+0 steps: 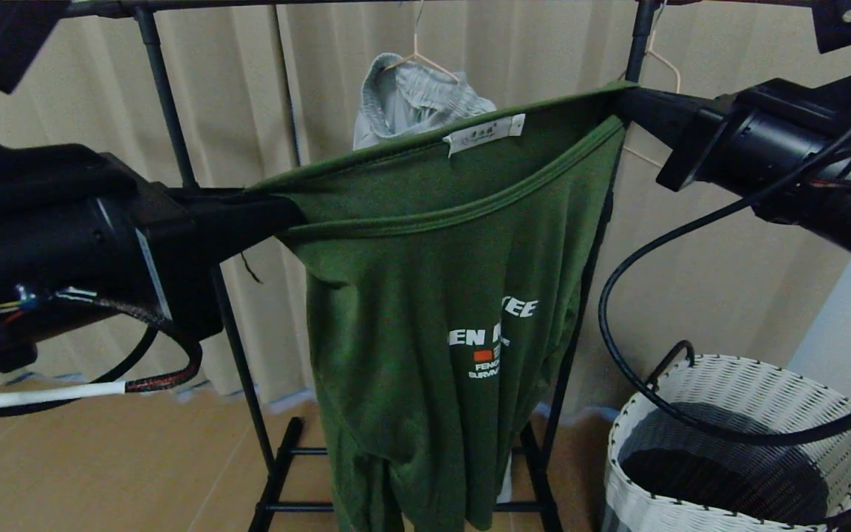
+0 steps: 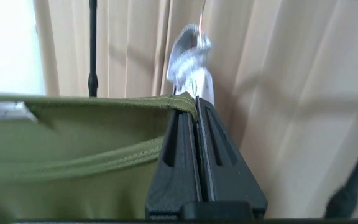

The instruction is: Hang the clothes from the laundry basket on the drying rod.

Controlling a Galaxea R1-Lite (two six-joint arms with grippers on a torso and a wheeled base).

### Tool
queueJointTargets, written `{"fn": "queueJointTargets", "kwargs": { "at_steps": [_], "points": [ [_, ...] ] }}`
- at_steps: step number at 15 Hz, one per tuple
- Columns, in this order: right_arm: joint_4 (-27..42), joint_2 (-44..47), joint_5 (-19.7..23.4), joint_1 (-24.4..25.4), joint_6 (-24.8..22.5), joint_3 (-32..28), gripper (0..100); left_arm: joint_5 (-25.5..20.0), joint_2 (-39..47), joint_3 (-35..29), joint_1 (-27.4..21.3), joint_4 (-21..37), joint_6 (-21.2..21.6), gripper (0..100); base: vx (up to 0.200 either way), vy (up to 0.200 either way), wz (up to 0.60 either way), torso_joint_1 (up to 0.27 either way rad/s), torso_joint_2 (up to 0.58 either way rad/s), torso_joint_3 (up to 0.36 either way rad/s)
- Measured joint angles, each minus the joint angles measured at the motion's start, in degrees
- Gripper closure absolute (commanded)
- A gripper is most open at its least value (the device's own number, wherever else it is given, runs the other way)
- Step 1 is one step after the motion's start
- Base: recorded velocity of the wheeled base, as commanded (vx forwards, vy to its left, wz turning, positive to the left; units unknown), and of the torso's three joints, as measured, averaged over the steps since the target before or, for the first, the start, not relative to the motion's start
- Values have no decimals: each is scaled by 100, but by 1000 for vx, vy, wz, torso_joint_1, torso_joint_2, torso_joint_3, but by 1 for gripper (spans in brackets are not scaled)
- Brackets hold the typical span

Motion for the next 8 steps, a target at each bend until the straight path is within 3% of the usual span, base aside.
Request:
{"fn": "queueJointTargets", "kwargs": {
  "at_steps": [2, 5, 8],
  "points": [
    [380, -306, 0, 0, -5, 56, 100, 290, 254, -362, 91, 2, 55, 100, 0, 0, 0, 0, 0, 0],
    [1198, -920, 6, 2, -5, 205, 100, 1291, 866, -1131, 140, -5, 76, 100, 0, 0, 0, 0, 0, 0],
    [1825, -1469, 6, 2, -7, 395, 100, 1412, 1263, -1473, 149, -5, 65, 100, 0, 0, 0, 0, 0, 0]
  ]
}}
